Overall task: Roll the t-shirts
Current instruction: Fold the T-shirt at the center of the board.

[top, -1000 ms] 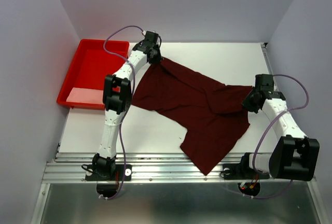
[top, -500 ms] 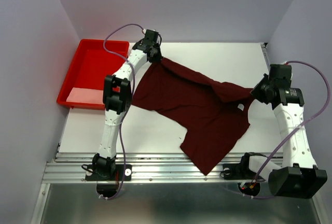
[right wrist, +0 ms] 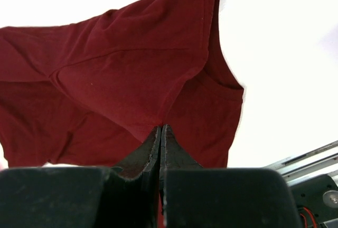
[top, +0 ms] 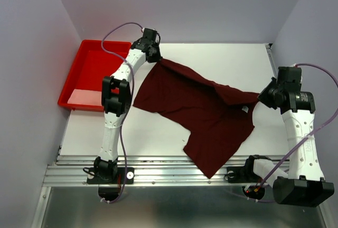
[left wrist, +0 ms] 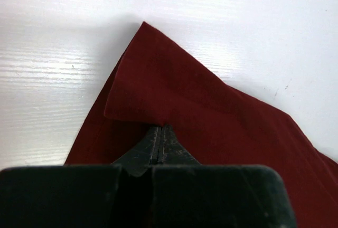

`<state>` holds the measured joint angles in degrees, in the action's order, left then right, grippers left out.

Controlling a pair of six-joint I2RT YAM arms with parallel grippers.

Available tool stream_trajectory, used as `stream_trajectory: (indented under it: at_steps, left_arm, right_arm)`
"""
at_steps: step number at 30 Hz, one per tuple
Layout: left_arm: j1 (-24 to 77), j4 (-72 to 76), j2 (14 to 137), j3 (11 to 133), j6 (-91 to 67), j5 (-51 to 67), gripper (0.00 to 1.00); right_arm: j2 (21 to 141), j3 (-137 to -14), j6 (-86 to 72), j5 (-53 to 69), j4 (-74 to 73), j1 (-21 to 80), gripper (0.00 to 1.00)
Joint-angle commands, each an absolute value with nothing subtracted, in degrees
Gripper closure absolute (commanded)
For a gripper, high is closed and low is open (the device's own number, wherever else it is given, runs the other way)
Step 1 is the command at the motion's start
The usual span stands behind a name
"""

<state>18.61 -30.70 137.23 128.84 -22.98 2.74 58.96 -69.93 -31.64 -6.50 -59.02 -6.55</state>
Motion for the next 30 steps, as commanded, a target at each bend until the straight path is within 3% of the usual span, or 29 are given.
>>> stream_trajectory:
  at_steps: [1,18,30]
  left_arm:
    - [17.7,-30.1,131.7,128.2,-20.8,2.5,1.00]
    - [17.0,-30.4,133.9,126.5,-19.8,2.7,1.00]
    - [16.7,-31.3,128.5,121.6,-19.3,3.0,1.00]
  right_arm:
    - [56.7,-71.9,-29.8,-4.4,-61.6,-6.4,0.99]
    - [54.5,-65.2,-27.0,3.9,-65.2,-6.4,0.99]
    - [54.3,-64.7,-27.3,1.8,-66.1,-6.4,0.99]
